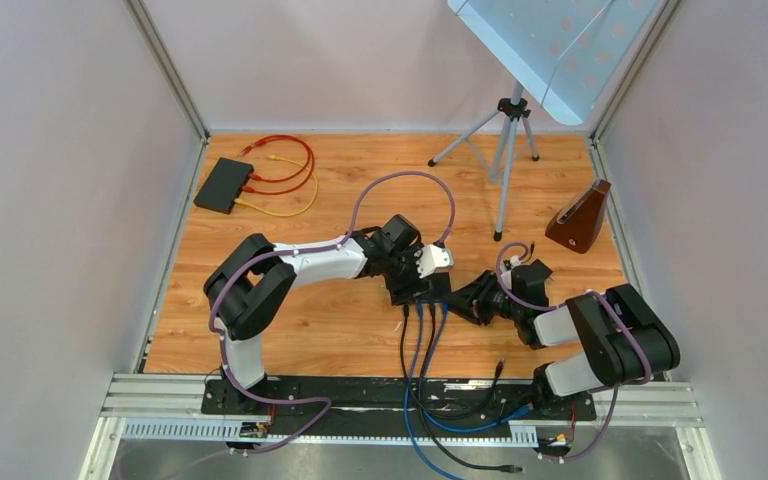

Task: Pull the plug from the switch port
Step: Pull the connector from the switch port.

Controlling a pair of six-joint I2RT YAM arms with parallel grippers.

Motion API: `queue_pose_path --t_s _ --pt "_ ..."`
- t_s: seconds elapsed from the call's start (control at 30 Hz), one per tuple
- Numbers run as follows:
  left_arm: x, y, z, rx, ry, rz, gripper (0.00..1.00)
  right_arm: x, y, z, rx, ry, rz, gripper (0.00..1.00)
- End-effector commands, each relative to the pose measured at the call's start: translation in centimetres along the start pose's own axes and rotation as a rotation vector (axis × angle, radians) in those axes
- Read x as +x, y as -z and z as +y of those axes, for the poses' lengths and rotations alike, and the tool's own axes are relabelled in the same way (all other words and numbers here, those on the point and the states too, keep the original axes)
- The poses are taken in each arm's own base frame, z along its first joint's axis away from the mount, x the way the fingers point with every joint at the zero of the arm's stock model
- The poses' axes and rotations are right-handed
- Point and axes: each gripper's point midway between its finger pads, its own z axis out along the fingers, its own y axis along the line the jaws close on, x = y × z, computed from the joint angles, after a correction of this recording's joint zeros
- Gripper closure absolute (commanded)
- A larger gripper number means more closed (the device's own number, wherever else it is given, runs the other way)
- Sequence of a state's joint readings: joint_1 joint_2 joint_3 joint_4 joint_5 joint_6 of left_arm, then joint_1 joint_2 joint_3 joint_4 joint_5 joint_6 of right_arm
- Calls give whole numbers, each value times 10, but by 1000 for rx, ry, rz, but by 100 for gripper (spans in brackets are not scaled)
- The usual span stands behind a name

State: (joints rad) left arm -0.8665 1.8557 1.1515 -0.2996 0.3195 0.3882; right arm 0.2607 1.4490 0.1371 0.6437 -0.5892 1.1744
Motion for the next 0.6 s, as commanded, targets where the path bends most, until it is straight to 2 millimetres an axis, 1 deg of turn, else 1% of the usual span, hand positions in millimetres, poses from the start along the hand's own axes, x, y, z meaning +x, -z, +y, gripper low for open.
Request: queue_pose_path --t_s 0.0,0.13,0.3,0.43,0.5,0.57 --pt "19 -5 -15 56 38 86 36 -2 -2 -10 11 -50 -43 66" --pt "20 -4 -15 61 47 92 36 -6 -1 -14 29 -53 -71 70" --pt "23 -7 -16 61 53 96 36 -6 -2 -10 18 -31 -61 77" --pt "25 -8 -16 61 54 101 36 -4 -2 -8 4 -10 -48 80" --pt "25 -8 -16 60 53 104 36 -2 -1 -5 -17 18 -38 79" --pt "26 -7 -16 59 53 106 36 1 0 -2 -38 54 -19 75"
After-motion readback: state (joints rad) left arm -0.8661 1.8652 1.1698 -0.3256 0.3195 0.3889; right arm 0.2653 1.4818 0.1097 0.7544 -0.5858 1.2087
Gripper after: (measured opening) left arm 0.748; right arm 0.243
